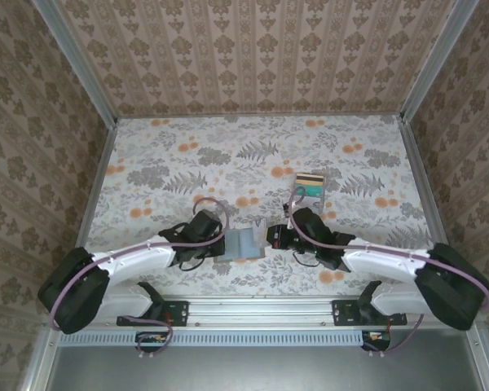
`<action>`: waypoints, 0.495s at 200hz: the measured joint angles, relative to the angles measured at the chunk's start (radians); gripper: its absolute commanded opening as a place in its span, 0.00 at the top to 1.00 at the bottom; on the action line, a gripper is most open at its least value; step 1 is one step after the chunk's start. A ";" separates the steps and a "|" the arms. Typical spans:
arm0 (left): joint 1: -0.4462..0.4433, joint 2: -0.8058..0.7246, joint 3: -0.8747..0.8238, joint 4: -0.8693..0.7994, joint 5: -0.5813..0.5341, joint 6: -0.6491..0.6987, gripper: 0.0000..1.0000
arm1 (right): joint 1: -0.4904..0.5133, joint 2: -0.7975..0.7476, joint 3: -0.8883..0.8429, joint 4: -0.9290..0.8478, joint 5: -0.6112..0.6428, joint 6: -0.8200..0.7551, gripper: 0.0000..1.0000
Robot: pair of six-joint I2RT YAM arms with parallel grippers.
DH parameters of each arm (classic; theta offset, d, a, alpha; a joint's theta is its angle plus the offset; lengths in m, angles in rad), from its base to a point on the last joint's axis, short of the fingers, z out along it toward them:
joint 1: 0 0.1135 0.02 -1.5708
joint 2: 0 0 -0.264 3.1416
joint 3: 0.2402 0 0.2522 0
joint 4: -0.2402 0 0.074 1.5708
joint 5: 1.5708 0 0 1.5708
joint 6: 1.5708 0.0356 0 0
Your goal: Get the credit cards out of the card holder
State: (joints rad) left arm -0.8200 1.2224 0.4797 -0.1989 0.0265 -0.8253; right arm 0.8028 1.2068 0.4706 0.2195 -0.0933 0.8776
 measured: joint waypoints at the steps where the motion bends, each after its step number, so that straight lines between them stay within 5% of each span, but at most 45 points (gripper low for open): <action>1: 0.000 -0.002 0.000 -0.001 0.001 0.000 0.97 | 0.000 -0.003 0.001 -0.003 0.000 -0.002 1.00; 27: -0.008 -0.045 0.008 -0.029 0.008 0.020 0.78 | 0.000 -0.110 0.064 -0.167 0.044 -0.101 1.00; 43: -0.011 -0.087 0.019 -0.038 0.009 0.047 0.41 | 0.000 -0.157 0.125 -0.270 0.081 -0.187 1.00; 64: -0.011 -0.148 0.029 -0.037 0.007 0.077 0.10 | 0.000 -0.190 0.222 -0.394 0.137 -0.326 1.00; 77: -0.011 -0.180 0.033 -0.037 0.002 0.104 0.00 | -0.002 -0.196 0.270 -0.447 0.161 -0.423 1.00; 99: -0.011 -0.225 0.034 -0.036 -0.016 0.143 0.00 | -0.009 -0.198 0.314 -0.502 0.190 -0.568 1.00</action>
State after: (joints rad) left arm -0.8310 0.9977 0.5133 -0.2352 0.0101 -0.6827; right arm 0.7937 1.0084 0.7849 -0.2821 0.0963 0.3092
